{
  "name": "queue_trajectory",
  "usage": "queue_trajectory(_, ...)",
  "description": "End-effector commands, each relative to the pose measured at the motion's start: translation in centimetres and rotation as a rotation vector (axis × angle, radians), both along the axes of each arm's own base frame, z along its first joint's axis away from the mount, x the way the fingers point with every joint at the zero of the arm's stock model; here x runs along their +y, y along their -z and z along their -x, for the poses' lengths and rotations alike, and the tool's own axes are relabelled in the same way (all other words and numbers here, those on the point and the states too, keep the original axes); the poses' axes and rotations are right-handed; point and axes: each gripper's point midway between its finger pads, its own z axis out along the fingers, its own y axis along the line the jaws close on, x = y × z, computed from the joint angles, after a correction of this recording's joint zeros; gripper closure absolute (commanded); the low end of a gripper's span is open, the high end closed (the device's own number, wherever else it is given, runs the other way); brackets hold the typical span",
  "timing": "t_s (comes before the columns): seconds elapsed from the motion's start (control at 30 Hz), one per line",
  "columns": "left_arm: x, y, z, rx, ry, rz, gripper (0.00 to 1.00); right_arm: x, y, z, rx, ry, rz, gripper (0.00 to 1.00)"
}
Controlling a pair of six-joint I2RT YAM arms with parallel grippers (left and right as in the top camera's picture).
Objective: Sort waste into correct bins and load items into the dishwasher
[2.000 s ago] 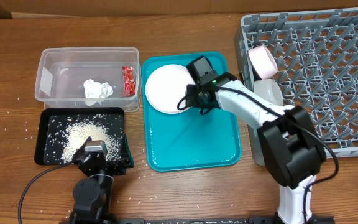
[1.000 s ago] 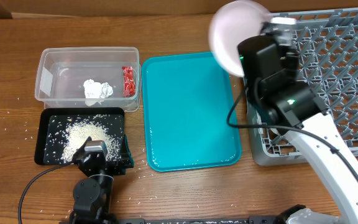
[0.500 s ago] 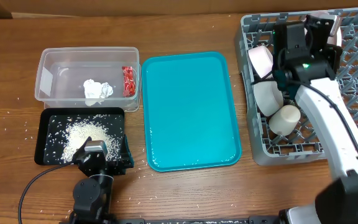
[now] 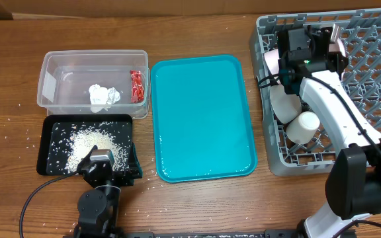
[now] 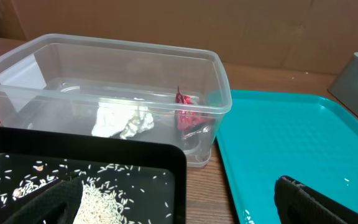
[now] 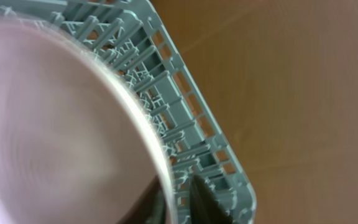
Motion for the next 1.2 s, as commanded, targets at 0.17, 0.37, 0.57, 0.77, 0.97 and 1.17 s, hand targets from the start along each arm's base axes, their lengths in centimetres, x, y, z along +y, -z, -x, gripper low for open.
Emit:
queue_trajectory(0.17, 0.1, -0.1, 0.0, -0.009, -0.005, 0.013, 0.00, 5.2, -1.0, -0.4, -0.023, -0.112, 0.015, 0.41)
queue_trajectory(0.37, 0.1, -0.1, 0.0, -0.009, -0.005, 0.013, 0.00, 10.8, -2.1, 0.2, -0.057, -0.273, -0.101, 0.34)
queue_trajectory(0.57, 0.1, -0.1, 0.0, -0.009, -0.005, 0.013, 0.00, 14.8, -6.1, 2.9, -0.180, -0.442, -0.409, 0.27)
queue_trajectory(0.77, 0.1, -0.1, 0.0, -0.009, -0.005, 0.013, 0.00, 19.3, -9.2, 8.9, -0.165, -0.682, -0.840, 0.27)
queue_trajectory(0.97, 0.1, -0.1, 0.0, -0.009, -0.005, 0.013, 0.00, 25.1, -13.3, 17.3, -0.072, -1.029, -1.250, 0.00)
queue_trajectory(1.17, 0.1, -0.1, 0.0, -0.009, -0.005, 0.013, 0.00, 26.6, -15.3, 21.8, -0.020, -1.170, -1.395, 0.00)
